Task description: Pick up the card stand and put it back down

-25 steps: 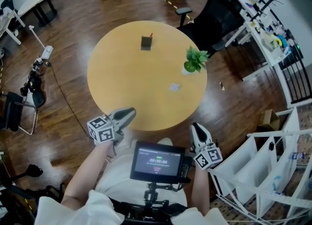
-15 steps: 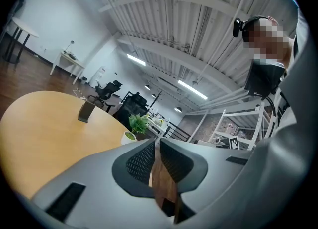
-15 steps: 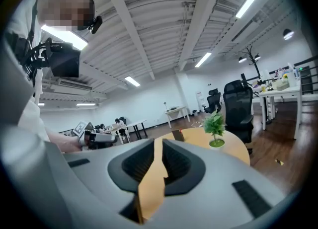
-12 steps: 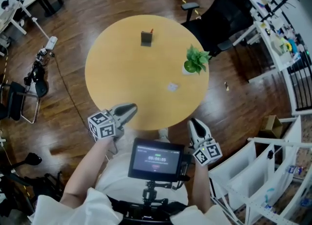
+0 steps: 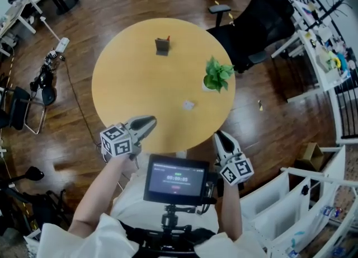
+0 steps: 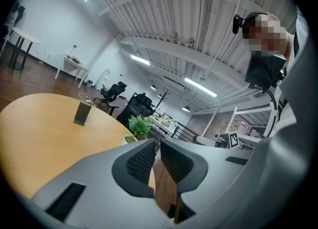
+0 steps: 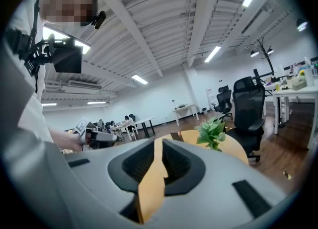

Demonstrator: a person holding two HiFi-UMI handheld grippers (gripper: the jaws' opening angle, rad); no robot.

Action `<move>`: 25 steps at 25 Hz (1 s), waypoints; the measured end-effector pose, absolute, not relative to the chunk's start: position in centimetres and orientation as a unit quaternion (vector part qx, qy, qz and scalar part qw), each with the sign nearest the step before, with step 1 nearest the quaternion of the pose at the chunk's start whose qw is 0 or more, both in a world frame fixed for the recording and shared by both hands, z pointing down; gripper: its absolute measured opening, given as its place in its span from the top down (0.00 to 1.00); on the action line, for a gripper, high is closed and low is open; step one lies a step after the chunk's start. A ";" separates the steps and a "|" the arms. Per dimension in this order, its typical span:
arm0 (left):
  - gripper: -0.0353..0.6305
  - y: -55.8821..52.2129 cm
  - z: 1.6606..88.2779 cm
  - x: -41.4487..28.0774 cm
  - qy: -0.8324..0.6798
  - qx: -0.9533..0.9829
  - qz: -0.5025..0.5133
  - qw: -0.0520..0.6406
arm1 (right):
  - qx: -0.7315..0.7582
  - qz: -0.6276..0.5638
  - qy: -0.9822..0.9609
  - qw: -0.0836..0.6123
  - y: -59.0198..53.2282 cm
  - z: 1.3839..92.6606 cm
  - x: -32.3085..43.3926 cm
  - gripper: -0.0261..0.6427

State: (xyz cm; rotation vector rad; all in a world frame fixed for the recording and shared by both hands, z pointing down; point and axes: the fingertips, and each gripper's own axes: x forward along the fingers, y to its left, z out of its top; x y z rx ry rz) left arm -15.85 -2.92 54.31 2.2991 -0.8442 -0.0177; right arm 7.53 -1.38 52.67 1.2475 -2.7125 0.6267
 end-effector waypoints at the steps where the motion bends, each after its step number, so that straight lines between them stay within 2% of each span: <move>1: 0.89 -3.2 54.3 -15.4 -0.328 0.882 -0.007 0.339 | 0.404 0.205 -0.890 0.048 -1.8 52.8 7.9 0.86; 12: 0.89 -4.3 54.1 -12.6 -0.383 0.862 -0.009 0.332 | 0.351 0.194 -0.912 0.084 -6.9 54.4 11.8 0.86; 25: 0.89 -4.6 54.8 -10.9 -0.434 0.838 -0.020 0.331 | 0.297 0.184 -0.932 0.094 -10.1 55.0 13.1 0.86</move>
